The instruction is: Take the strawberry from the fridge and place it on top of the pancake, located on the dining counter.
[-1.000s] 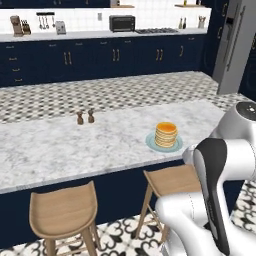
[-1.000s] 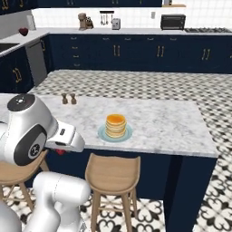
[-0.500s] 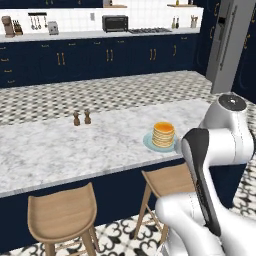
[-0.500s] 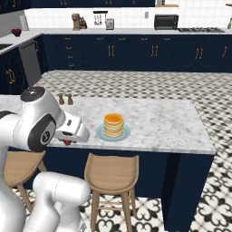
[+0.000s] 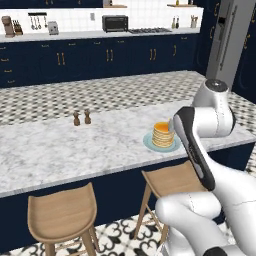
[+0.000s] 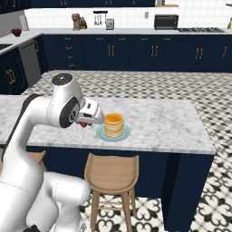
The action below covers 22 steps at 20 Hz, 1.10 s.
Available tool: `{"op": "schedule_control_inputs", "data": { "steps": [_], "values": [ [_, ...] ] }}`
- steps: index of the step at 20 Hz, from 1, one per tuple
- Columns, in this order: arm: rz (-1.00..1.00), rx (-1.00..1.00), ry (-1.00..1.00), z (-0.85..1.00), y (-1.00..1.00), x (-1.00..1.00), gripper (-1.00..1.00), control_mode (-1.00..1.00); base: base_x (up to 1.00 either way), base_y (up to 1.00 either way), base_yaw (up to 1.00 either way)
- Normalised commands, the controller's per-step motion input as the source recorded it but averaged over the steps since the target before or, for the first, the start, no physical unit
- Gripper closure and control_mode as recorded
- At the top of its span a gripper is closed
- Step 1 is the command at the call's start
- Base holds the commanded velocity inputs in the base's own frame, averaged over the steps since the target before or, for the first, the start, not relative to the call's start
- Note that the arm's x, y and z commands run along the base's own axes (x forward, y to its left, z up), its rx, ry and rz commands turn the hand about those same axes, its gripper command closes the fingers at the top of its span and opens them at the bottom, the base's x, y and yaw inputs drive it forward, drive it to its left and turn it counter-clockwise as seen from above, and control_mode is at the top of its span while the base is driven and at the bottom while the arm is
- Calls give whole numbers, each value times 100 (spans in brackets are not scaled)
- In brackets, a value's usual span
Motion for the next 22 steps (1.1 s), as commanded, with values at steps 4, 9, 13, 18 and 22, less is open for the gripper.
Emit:
{"op": "schedule_control_inputs", "data": {
  "steps": [4,9,13,18,22],
  "values": [
    [0,1,0,0,-7,100,100,-100,0,0,0],
    [0,0,0,-8,-2,100,100,-100,0,0,0],
    [0,0,1,-30,-34,100,100,-100,0,0,0],
    [0,0,2,-58,-23,100,100,-100,0,0,0],
    [0,0,9,-42,-1,90,100,-100,0,0,0]
  ]
}}
